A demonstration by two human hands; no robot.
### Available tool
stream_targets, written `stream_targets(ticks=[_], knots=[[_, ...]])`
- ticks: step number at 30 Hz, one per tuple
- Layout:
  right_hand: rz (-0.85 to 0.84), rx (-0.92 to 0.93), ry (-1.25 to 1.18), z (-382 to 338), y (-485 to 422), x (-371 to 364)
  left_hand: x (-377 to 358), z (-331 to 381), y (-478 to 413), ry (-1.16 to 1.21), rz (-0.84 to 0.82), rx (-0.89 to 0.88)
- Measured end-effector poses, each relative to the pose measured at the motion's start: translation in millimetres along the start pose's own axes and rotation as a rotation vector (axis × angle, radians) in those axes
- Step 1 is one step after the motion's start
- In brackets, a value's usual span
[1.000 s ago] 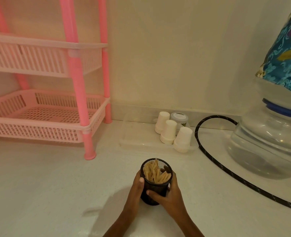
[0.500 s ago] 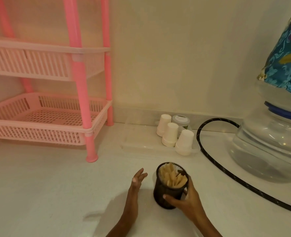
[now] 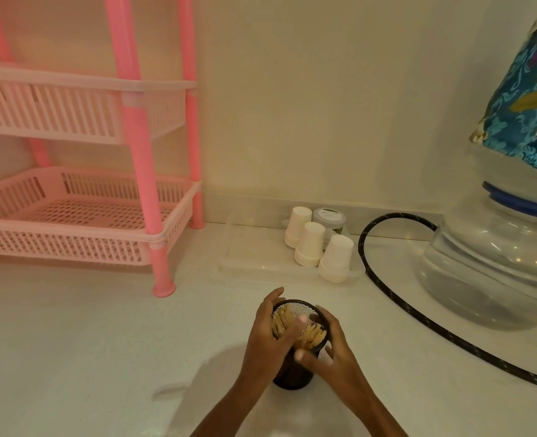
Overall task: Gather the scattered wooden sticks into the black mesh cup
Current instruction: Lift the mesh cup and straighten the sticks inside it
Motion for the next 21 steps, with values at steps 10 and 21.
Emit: stream_targets(ticks=[10, 21], knots=[[0.035, 0.052, 0.074, -20, -11, 9, 5, 2, -15, -0.179, -0.050, 0.049], [0.057, 0.117, 0.378, -32, -25, 14, 3, 8, -28, -0.405, -0.104, 0.063]])
Point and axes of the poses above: each hand's wrist, its own y-axis away from the middle knuckle, its own x-axis out of the back of the hand, z = x × y, the point moved 3 cm from there along -y, towards the middle knuckle, and after that the axes turned 2 degrees about z, right-handed, at the moved point
